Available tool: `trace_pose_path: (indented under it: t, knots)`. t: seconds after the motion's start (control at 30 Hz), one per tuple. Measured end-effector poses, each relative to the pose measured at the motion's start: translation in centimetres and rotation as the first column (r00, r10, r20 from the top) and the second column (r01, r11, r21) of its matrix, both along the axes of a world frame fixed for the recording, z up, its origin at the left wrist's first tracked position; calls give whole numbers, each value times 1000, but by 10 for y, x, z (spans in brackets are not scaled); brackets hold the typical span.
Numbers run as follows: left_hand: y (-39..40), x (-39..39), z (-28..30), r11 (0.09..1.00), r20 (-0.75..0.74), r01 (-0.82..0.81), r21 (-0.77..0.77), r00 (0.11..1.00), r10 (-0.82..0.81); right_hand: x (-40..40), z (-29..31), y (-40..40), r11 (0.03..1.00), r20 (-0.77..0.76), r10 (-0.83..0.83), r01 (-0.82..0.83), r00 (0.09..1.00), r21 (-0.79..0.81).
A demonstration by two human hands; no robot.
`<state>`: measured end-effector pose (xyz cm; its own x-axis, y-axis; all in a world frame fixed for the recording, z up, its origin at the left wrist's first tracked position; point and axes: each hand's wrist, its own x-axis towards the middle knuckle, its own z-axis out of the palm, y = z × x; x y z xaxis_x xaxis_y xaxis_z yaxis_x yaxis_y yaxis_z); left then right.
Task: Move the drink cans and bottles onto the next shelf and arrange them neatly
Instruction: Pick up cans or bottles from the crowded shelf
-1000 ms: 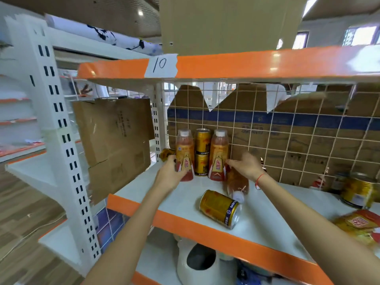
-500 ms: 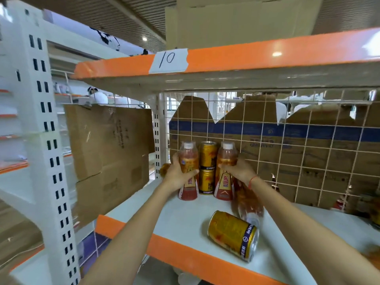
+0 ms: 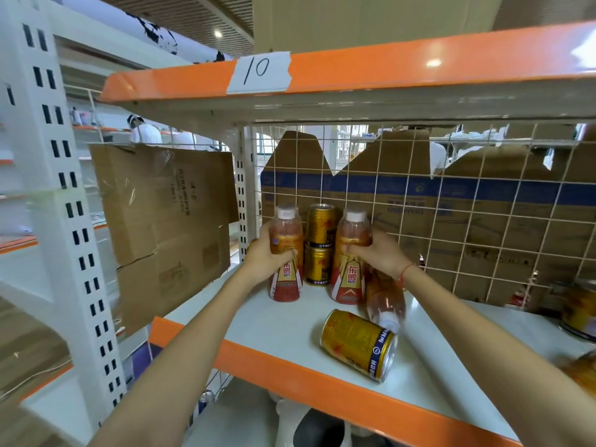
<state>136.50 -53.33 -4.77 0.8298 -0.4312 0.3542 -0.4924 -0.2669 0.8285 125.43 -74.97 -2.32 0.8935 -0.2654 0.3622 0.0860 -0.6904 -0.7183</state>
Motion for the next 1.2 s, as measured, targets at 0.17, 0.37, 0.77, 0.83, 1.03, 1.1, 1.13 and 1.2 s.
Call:
trace_pose_path:
  t: [0.17, 0.37, 0.77, 0.83, 1.03, 1.1, 1.13, 1.2]
  knots:
    - [22, -11, 0, 1000, -5, 4, -25, 1000, -4, -12, 3, 7, 998, -4, 39, -39, 999, -39]
    - [24, -20, 3, 1000, -25, -18, -20, 1000, 18, -17, 2, 18, 998, -50, 56, -58, 997, -36]
    - [25, -24, 5, 1000, -153, -11, -27, 988, 7, -21, -5, 20, 988, -249, 99, -65, 964, 139]
    - [21, -25, 1, 999, -118, -25, -20, 993, 23, -21, -8, 21, 986, -231, 76, -38, 970, 165]
    - [9, -23, -14, 987, -27, -159, 30, 987, 160, -20, -23, 36, 994, -134, -58, 70, 989, 85]
    - [8, -23, -12, 985, -22, -167, 39, 986, 168, -17, -29, 40, 990, -128, -118, 126, 985, 57]
    - [9, -22, -12, 986, -27, -160, 36, 987, 161, -15, -31, 41, 987, -134, -147, 153, 980, 40]
    - [10, -22, -11, 989, -38, -142, 40, 989, 143, -13, -33, 43, 981, -148, -189, 193, 971, 14]
